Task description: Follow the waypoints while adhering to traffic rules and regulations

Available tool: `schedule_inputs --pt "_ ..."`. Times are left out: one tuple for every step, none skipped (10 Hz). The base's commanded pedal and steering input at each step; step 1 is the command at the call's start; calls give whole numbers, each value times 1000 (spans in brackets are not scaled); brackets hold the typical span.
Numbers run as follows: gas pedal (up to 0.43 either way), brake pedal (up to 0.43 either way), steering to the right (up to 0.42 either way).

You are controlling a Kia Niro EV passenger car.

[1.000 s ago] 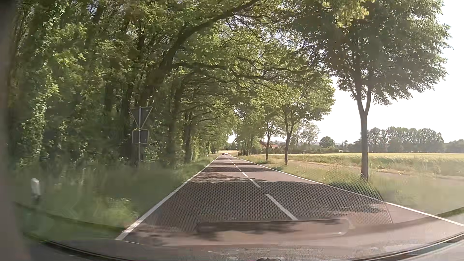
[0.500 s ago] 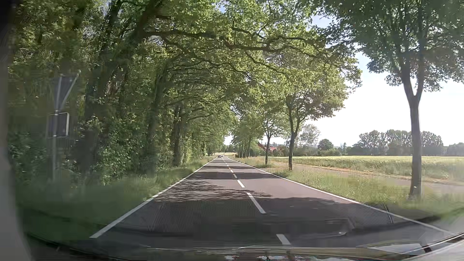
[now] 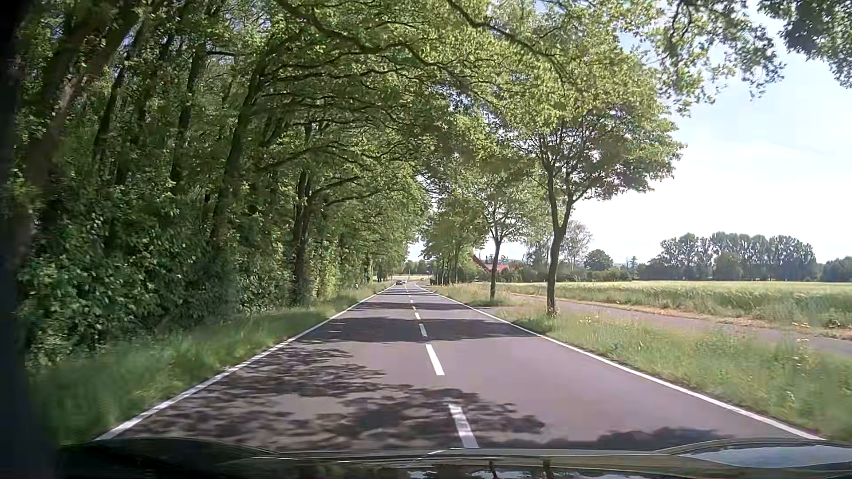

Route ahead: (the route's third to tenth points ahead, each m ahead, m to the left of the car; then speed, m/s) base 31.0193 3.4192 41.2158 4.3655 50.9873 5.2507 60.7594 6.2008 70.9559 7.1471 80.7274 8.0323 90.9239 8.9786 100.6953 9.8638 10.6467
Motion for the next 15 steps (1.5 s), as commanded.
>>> schedule_inputs --pt "280 0 1" --pt "268 0 -1" --pt "268 0 -3" --pt "268 0 -9" --pt "268 0 -15" --pt "268 0 -19" --pt "260 0 -19" --pt "260 0 -18" --pt "260 0 -18" --pt "248 0 -19" --pt "240 0 -20" --pt "228 0 -20" --pt "228 0 -20" --pt "228 0 -17" --pt "228 0 -13"
